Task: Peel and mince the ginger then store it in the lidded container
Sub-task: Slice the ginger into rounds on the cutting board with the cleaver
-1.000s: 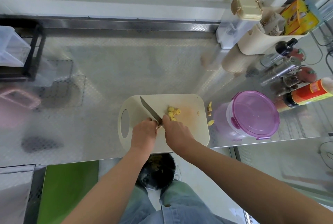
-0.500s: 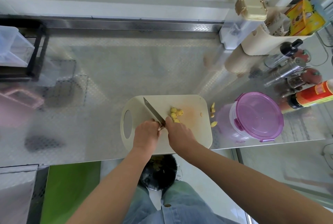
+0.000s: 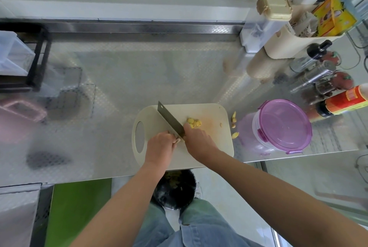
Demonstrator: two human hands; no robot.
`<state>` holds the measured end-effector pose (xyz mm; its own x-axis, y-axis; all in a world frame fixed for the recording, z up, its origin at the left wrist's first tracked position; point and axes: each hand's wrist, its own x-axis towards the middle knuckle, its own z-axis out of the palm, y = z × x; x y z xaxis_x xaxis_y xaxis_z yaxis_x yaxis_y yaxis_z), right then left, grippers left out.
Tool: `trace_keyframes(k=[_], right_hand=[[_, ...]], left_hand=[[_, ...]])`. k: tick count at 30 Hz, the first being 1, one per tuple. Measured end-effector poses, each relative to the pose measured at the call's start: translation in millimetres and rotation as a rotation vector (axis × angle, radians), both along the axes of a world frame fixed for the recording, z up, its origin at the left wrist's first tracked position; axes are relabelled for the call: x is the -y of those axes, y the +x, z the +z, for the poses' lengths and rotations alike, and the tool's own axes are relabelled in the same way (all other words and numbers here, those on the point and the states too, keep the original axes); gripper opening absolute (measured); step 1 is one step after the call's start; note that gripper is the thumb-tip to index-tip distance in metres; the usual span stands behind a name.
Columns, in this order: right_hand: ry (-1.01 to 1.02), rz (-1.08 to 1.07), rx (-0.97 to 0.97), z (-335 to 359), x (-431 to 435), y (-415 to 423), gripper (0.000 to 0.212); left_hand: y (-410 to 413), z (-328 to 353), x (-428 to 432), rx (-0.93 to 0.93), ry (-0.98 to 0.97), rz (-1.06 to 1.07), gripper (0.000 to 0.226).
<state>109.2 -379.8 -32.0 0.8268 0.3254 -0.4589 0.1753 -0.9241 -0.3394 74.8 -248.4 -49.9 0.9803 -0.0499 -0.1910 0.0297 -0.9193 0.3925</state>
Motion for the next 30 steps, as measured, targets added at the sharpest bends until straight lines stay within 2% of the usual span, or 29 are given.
trace_keyframes(k=[4,13,30], right_hand=[[0.100,-0.008,0.002,9,6,2,0.010],[0.027,0.052,-0.007,8,9,-3,0.020],[0.021,0.065,-0.018,-6,3,-2,0.019]], left_hand=[[0,1,-1,-0.002,-0.007,-0.001,0.013],[0,1,-1,0.002,-0.020,0.007,0.014],[-1,-3,0,0.016,-0.040,0.011,0.010]])
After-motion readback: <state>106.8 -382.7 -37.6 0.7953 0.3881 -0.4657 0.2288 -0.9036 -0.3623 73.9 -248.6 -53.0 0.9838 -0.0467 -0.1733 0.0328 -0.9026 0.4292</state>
